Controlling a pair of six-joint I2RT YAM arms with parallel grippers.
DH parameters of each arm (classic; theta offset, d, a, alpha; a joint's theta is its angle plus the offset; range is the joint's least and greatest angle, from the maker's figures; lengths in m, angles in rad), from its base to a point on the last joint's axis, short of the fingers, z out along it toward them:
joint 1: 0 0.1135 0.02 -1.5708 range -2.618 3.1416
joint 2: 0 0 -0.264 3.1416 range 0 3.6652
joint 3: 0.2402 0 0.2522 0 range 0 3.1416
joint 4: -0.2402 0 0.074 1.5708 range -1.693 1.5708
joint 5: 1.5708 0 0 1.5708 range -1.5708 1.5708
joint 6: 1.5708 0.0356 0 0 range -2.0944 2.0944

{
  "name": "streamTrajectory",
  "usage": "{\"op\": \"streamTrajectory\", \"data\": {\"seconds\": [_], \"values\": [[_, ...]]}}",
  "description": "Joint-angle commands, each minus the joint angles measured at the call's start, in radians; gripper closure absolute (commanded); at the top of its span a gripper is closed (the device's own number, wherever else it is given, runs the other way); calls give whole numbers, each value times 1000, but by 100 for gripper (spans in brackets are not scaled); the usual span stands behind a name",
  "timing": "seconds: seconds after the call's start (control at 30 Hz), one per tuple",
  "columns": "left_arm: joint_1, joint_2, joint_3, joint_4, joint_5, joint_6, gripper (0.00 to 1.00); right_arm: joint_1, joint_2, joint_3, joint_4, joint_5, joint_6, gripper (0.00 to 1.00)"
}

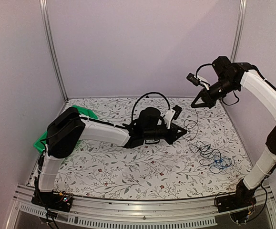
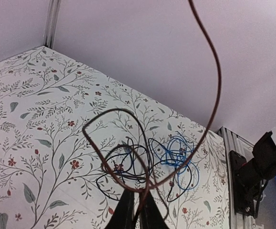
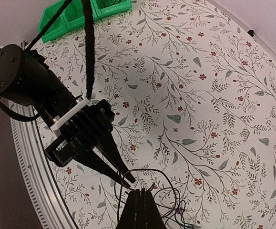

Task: Untangle the cables

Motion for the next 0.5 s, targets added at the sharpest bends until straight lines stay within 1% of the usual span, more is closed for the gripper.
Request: {"op": "streamTrajectory", "data": {"seconds": [0.0, 0.1, 0.3, 0.37, 0.47], "values": [[9, -26, -46, 17, -18, 4, 100, 3, -21, 62, 2, 39, 8, 100], [13, -48, -128, 43, -42, -11, 100, -25, -18, 122, 26, 78, 10, 100], [30, -74, -294, 47, -53, -88, 100, -174, 12, 317, 135, 123, 65, 100], [33, -82, -325, 39, -51, -91, 100, -211, 16, 341, 185, 148, 83, 100], [37, -89, -352, 30, -51, -86, 100, -244, 1, 332, 260, 192, 110, 100]]}}
